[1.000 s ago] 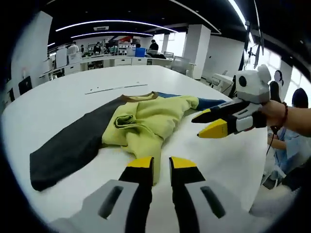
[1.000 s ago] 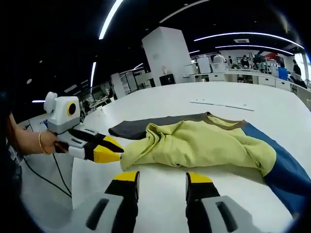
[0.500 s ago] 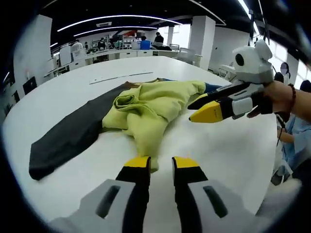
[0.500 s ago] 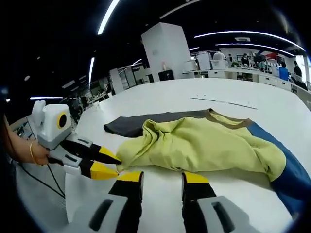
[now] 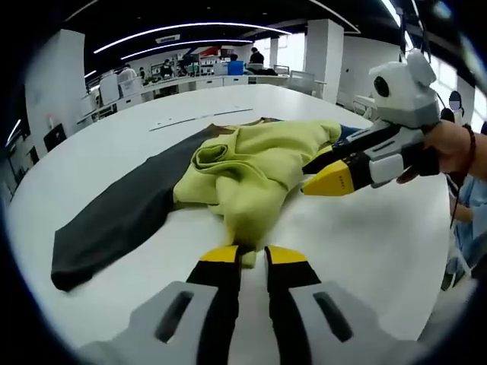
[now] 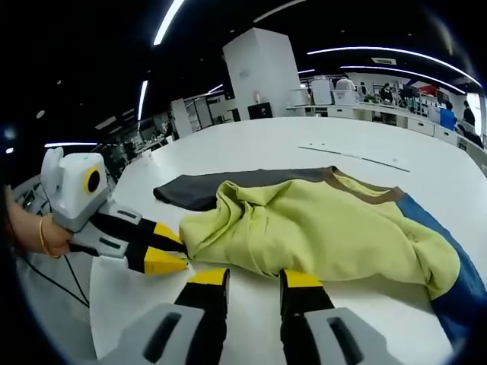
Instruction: Fold the garment on the visible template until the final outline fits inside the template.
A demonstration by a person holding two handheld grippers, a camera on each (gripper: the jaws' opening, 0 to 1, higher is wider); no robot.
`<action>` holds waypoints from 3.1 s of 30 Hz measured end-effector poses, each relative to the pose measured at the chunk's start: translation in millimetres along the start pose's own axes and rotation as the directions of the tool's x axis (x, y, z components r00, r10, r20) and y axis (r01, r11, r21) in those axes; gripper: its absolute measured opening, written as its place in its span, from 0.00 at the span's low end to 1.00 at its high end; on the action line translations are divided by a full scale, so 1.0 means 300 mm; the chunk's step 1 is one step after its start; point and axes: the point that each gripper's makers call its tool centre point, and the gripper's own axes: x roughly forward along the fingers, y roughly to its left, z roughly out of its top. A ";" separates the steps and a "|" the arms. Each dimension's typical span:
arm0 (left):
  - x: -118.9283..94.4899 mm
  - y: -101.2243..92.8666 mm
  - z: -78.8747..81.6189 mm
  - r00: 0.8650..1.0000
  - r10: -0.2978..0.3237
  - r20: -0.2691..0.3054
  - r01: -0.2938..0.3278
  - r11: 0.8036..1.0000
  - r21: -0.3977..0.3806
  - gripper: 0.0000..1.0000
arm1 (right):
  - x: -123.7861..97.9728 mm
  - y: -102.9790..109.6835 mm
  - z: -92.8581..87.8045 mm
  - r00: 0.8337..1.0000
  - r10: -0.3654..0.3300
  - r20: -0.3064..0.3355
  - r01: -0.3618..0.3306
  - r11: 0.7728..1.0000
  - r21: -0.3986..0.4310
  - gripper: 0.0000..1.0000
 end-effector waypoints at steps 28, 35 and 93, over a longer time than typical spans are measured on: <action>-0.014 0.000 -0.015 1.000 0.025 -0.002 -0.025 0.999 0.043 0.08 | 0.019 0.016 0.020 0.997 -0.082 -0.005 0.081 0.993 -0.083 0.04; -0.015 0.023 -0.016 0.999 0.035 0.003 -0.035 0.999 -0.010 0.02 | 0.027 0.007 0.008 0.996 -0.085 -0.015 0.084 0.996 -0.033 0.00; -0.358 0.137 0.151 0.973 0.070 0.219 -0.040 0.990 -0.137 0.00 | -0.515 -0.096 0.074 0.963 -0.232 0.134 0.228 0.973 0.048 0.00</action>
